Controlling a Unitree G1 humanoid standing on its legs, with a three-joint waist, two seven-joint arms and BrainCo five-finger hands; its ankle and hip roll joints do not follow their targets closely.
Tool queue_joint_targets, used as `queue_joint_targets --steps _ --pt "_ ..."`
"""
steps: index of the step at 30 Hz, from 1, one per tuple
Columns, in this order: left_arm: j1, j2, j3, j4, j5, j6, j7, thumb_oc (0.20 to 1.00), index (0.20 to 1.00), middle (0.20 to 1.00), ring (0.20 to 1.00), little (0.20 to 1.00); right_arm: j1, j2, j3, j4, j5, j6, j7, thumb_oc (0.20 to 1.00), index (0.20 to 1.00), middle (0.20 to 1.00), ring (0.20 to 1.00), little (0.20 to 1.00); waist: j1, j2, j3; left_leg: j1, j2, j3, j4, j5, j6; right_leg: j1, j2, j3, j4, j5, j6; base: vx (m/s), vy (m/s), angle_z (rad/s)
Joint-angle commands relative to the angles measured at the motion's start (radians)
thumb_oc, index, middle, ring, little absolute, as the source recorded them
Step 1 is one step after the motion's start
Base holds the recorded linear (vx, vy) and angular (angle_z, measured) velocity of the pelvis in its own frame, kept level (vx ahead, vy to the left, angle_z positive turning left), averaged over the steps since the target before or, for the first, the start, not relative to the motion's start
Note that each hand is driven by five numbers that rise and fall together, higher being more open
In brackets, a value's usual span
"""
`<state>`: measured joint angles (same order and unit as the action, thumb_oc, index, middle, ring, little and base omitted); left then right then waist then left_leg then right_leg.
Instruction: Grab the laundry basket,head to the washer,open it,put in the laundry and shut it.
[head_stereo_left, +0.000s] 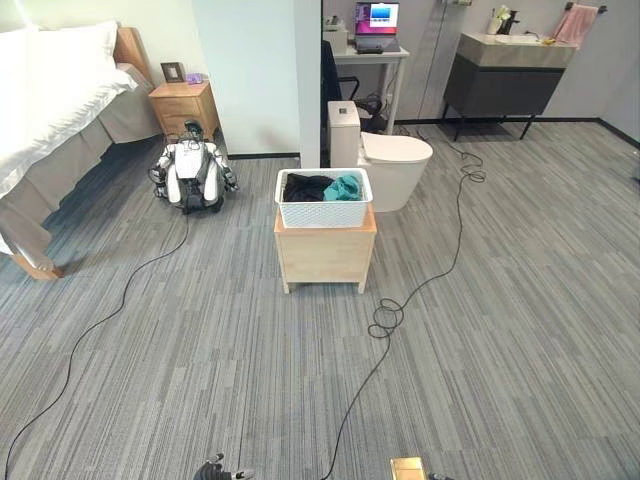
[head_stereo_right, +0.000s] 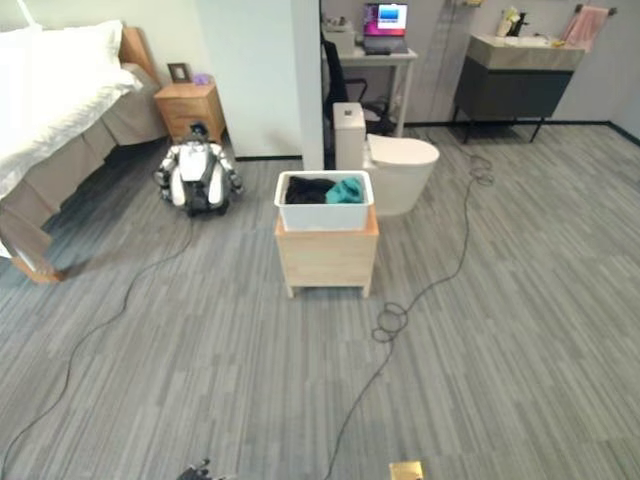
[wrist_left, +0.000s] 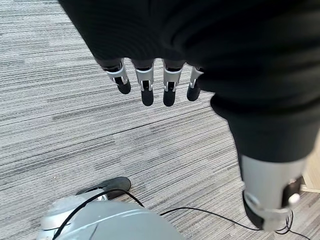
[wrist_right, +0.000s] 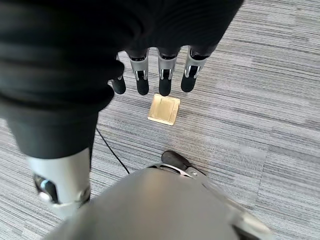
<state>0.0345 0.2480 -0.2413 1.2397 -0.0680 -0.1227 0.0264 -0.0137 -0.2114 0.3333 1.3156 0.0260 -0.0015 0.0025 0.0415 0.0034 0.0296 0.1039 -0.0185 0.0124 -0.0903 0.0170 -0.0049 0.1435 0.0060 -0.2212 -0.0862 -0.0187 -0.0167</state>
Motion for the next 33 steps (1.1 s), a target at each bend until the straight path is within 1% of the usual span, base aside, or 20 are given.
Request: queue_joint_targets --steps 1,11,16,17,18,19,20,21,22,23,24,25,26,27,28,29,30,31,32,33 --pt "-0.066 -0.014 0.005 0.073 0.007 -0.01 0.008 1.0 1.0 1.0 1.0 1.0 -0.032 -0.007 0.007 0.049 0.028 -0.009 -0.008 1.0 1.0 1.0 1.0 1.0 0.014 -0.019 -0.004 -0.016 0.08 0.022 0.003 -0.031 -0.064 -0.021 -0.13 -0.004 -0.001 0.011 0.143 0.0 0.0 0.0" --pt "-0.069 -0.004 0.013 0.081 0.001 -0.008 0.007 1.0 1.0 1.0 1.0 1.0 -0.029 -0.004 0.005 0.031 0.052 -0.016 -0.005 1.0 1.0 1.0 1.0 1.0 0.014 -0.023 0.002 -0.025 0.093 0.024 0.003 -0.023 -0.074 -0.025 -0.121 -0.003 -0.001 0.007 0.139 0.0 -0.009 0.0" --pt "-0.071 0.012 0.033 0.072 -0.026 -0.012 0.012 1.0 1.0 1.0 1.0 1.0 -0.032 -0.015 -0.031 0.024 0.11 -0.027 -0.009 1.0 1.0 1.0 1.0 1.0 0.013 -0.028 0.026 -0.021 0.124 0.024 0.005 -0.002 -0.082 -0.023 -0.102 0.003 -0.001 0.002 0.125 -0.02 -0.095 0.0" --pt "-0.076 0.022 0.037 0.065 -0.048 -0.015 0.012 1.0 1.0 1.0 1.0 1.0 -0.036 -0.022 -0.033 0.015 0.127 -0.033 -0.01 1.0 1.0 1.0 1.0 1.0 0.018 -0.039 0.062 -0.08 0.133 0.008 0.123 -0.025 -0.089 -0.02 -0.089 0.012 -0.001 -0.001 0.102 -0.08 -0.149 0.02" --pt "-0.076 0.023 0.037 0.065 -0.048 -0.015 0.012 1.0 1.0 1.0 1.0 1.0 -0.036 -0.022 -0.033 0.015 0.127 -0.033 -0.01 1.0 1.0 1.0 1.0 1.0 0.017 -0.038 0.061 -0.084 0.134 0.007 0.128 -0.027 -0.089 -0.021 -0.089 0.011 0.0 -0.001 0.102 -0.09 -0.168 0.06" --pt "-0.076 0.024 0.041 0.059 -0.061 -0.017 0.013 1.0 1.0 1.0 1.0 1.0 -0.037 -0.026 -0.032 0.009 0.136 -0.036 -0.011 1.0 1.0 1.0 1.0 1.0 0.02 -0.041 0.076 -0.119 0.135 -0.003 0.196 -0.038 -0.096 -0.019 -0.081 0.015 0.006 -0.009 0.089 -0.05 -0.12 0.04" --pt "-0.08 0.025 0.042 0.049 -0.076 -0.021 0.016 1.0 1.0 1.0 1.0 1.0 -0.039 -0.031 -0.036 0.001 0.145 -0.044 -0.016 1.0 1.0 1.0 1.0 1.0 0.026 -0.047 0.099 -0.167 0.131 -0.007 0.276 -0.031 -0.105 -0.016 -0.078 0.013 0.011 -0.016 0.079 -0.08 -0.169 0.07" --pt "-0.083 0.025 0.043 0.037 -0.09 -0.023 0.019 1.0 1.0 1.0 1.0 1.0 -0.04 -0.037 -0.038 -0.005 0.15 -0.045 -0.02 1.0 1.0 1.0 1.0 1.0 0.03 -0.05 0.121 -0.231 0.133 -0.02 0.379 0.001 -0.11 -0.015 -0.076 0.01 0.017 -0.019 0.069 -0.09 -0.172 0.13" --pt "-0.088 0.023 0.044 0.017 -0.108 -0.027 0.022 1.0 1.0 1.0 1.0 1.0 -0.043 -0.047 -0.043 -0.015 0.157 -0.048 -0.027 1.0 1.0 1.0 1.0 1.0 0.035 -0.046 0.145 -0.296 0.136 -0.041 0.482 0.067 -0.113 -0.011 -0.066 0.001 0.022 -0.023 0.057 -0.03 -0.207 0.23" --pt "-0.092 0.019 0.046 -0.002 -0.13 -0.033 0.028 1.0 1.0 1.0 1.0 1.0 -0.055 -0.058 -0.044 -0.024 0.172 -0.05 -0.032 1.0 1.0 1.0 1.0 1.0 0.035 -0.049 0.163 -0.378 0.152 -0.016 0.602 0.117 -0.098 -0.001 -0.052 -0.018 0.021 -0.036 0.043 0.0 -0.156 0.16" --pt "-0.092 0.019 0.046 -0.002 -0.13 -0.033 0.028 1.0 1.0 1.0 1.0 1.0 -0.055 -0.058 -0.044 -0.024 0.172 -0.05 -0.032 1.0 1.0 1.0 1.0 1.0 0.035 -0.048 0.162 -0.382 0.153 -0.017 0.606 0.115 -0.098 -0.003 -0.051 -0.019 0.021 -0.036 0.043 0.07 -0.116 0.12" --pt "-0.093 0.015 0.046 -0.007 -0.14 -0.038 0.031 1.0 1.0 1.0 1.0 1.0 -0.059 -0.061 -0.045 -0.021 0.176 -0.048 -0.035 1.0 1.0 1.0 1.0 1.0 0.039 -0.047 0.162 -0.405 0.154 0.011 0.601 0.106 -0.087 0.005 -0.048 -0.025 0.016 -0.047 0.042 0.12 -0.016 0.08" --pt "-0.091 0.013 0.045 -0.011 -0.147 -0.04 0.03 1.0 1.0 1.0 1.0 1.0 -0.065 -0.065 -0.041 -0.021 0.179 -0.048 -0.037 1.0 1.0 1.0 1.0 1.0 0.05 -0.048 0.161 -0.433 0.142 0.032 0.571 0.089 -0.077 0.012 -0.048 -0.027 0.012 -0.055 0.043 0.2 -0.007 0.08" --pt "-0.089 0.011 0.045 -0.016 -0.149 -0.041 0.027 1.0 1.0 1.0 1.0 1.0 -0.067 -0.066 -0.039 -0.023 0.18 -0.05 -0.037 1.0 1.0 1.0 1.0 1.0 0.06 -0.047 0.156 -0.453 0.128 0.039 0.521 0.079 -0.072 0.017 -0.044 -0.025 0.009 -0.062 0.046 0.26 0.047 0.13" --pt "-0.081 0.013 0.047 -0.025 -0.152 -0.044 0.025 1.0 1.0 1.0 1.0 1.0 -0.069 -0.069 -0.034 -0.027 0.181 -0.053 -0.035 1.0 1.0 1.0 1.0 1.0 0.079 -0.047 0.15 -0.446 0.11 0.043 0.429 0.074 -0.065 0.028 -0.041 -0.018 0.004 -0.075 0.054 0.32 0.103 0.04" --pt "-0.078 0.01 0.047 -0.028 -0.154 -0.046 0.024 1.0 1.0 1.0 1.0 1.0 -0.075 -0.072 -0.032 -0.03 0.183 -0.059 -0.033 1.0 1.0 1.0 1.0 1.0 0.094 -0.041 0.144 -0.438 0.104 0.031 0.325 0.101 -0.07 0.039 -0.033 -0.012 0.002 -0.086 0.062 0.49 0.166 -0.08" --pt "-0.08 0.009 0.044 -0.028 -0.164 -0.05 0.024 1.0 1.0 1.0 1.0 1.0 -0.087 -0.074 -0.031 -0.035 0.193 -0.066 -0.038 1.0 1.0 1.0 1.0 1.0 0.114 -0.036 0.139 -0.467 0.117 0.02 0.2 0.135 -0.085 0.066 -0.026 -0.001 0.003 -0.121 0.068 0.52 0.166 -0.16" --pt "-0.085 0.009 0.04 -0.026 -0.166 -0.05 0.025 1.0 1.0 1.0 1.0 1.0 -0.095 -0.075 -0.032 -0.036 0.198 -0.066 -0.04 1.0 1.0 1.0 1.0 1.0 0.12 -0.038 0.14 -0.478 0.124 0.033 0.169 0.145 -0.09 0.086 -0.029 0.001 0.007 -0.142 0.07 0.66 0.222 -0.11" --pt "-0.08 0.012 0.045 -0.027 -0.168 -0.049 0.024 1.0 1.0 1.0 1.0 1.0 -0.103 -0.07 -0.037 -0.04 0.212 -0.069 -0.038 1.0 1.0 1.0 1.0 1.0 0.133 -0.038 0.128 -0.484 0.134 0.051 0.157 0.156 -0.087 0.117 -0.031 0.02 0.022 -0.167 0.076 0.41 0.149 -0.1" --pt "-0.08 0.012 0.045 -0.027 -0.168 -0.048 0.024 1.0 1.0 1.0 1.0 1.0 -0.103 -0.07 -0.037 -0.04 0.212 -0.069 -0.038 1.0 1.0 1.0 1.0 1.0 0.136 -0.039 0.129 -0.481 0.134 0.054 0.155 0.157 -0.087 0.118 -0.033 0.022 0.022 -0.167 0.077 0.52 0.225 -0.14"
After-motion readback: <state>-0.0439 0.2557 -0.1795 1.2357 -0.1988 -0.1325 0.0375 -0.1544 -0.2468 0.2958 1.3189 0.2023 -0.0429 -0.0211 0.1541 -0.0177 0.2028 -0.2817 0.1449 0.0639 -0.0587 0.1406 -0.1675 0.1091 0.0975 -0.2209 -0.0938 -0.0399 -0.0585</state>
